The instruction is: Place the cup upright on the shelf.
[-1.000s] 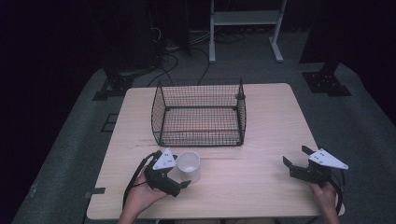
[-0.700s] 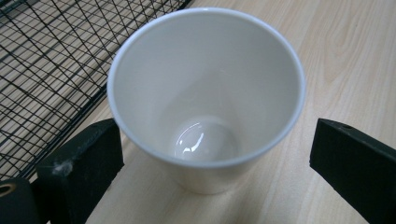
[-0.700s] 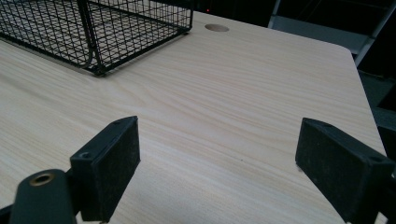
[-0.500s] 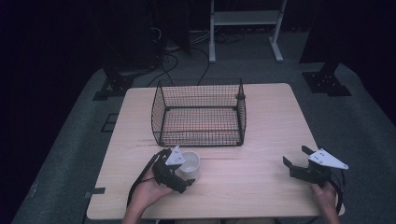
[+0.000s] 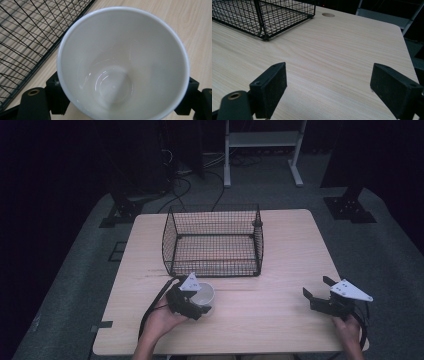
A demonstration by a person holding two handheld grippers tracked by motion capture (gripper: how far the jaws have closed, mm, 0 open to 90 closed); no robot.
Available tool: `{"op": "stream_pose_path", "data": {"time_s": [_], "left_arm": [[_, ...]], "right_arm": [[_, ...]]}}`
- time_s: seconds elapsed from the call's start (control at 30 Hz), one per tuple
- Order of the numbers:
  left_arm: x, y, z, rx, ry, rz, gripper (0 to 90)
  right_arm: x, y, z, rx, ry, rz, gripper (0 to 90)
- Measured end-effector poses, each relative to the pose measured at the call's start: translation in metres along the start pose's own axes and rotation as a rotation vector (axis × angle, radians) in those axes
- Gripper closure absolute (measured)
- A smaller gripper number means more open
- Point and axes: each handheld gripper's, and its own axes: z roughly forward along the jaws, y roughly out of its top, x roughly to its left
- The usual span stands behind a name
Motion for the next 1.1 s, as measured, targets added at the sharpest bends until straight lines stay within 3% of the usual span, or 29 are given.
{"op": "stream_pose_path", "data": {"time_s": [0.2, 0.3, 0.57, 1.1], "left_arm": [[-0.002, 0.002, -0.001, -0.007, -0.013, 0.003, 20.8], [-0.002, 0.004, -0.007, -0.052, -0.025, 0.002, 20.8], [-0.004, 0.016, -0.021, -0.112, -0.026, 0.010, 20.9], [0.002, 0.031, -0.037, -0.128, -0.039, 0.033, 20.9]], "right_arm": [[0.000, 0.000, 0.000, 0.000, 0.000, 0.000, 13.1], [0.000, 0.000, 0.000, 0.000, -0.001, 0.000, 13.1], [0.000, 0.000, 0.000, 0.001, 0.000, 0.001, 13.1], [0.000, 0.000, 0.000, -0.002, 0.005, 0.007, 13.1]]}}
